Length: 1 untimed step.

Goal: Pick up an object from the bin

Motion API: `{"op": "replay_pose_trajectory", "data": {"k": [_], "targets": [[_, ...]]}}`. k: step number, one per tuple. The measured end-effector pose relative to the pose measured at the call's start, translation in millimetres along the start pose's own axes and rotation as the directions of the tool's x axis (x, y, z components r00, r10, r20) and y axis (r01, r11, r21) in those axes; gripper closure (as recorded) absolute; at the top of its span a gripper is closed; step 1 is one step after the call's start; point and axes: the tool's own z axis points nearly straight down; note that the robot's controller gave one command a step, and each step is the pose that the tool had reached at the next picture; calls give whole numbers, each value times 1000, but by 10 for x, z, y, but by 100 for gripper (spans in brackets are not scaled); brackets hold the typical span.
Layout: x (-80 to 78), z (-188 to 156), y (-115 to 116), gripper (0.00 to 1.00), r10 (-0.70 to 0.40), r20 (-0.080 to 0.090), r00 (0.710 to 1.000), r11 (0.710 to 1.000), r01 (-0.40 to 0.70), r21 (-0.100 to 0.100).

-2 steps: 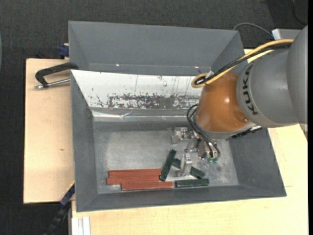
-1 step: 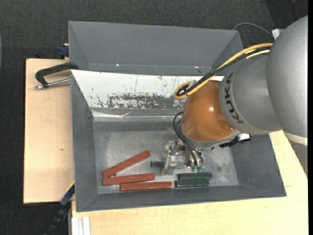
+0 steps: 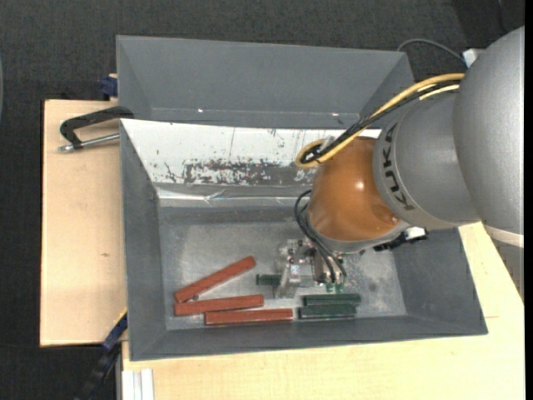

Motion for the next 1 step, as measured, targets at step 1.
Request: {"op": "replay_pose_trajectory", "data": {"k": [1], "targets": [[-113, -1613, -147, 100, 42, 6, 999, 999, -42, 0]]}}
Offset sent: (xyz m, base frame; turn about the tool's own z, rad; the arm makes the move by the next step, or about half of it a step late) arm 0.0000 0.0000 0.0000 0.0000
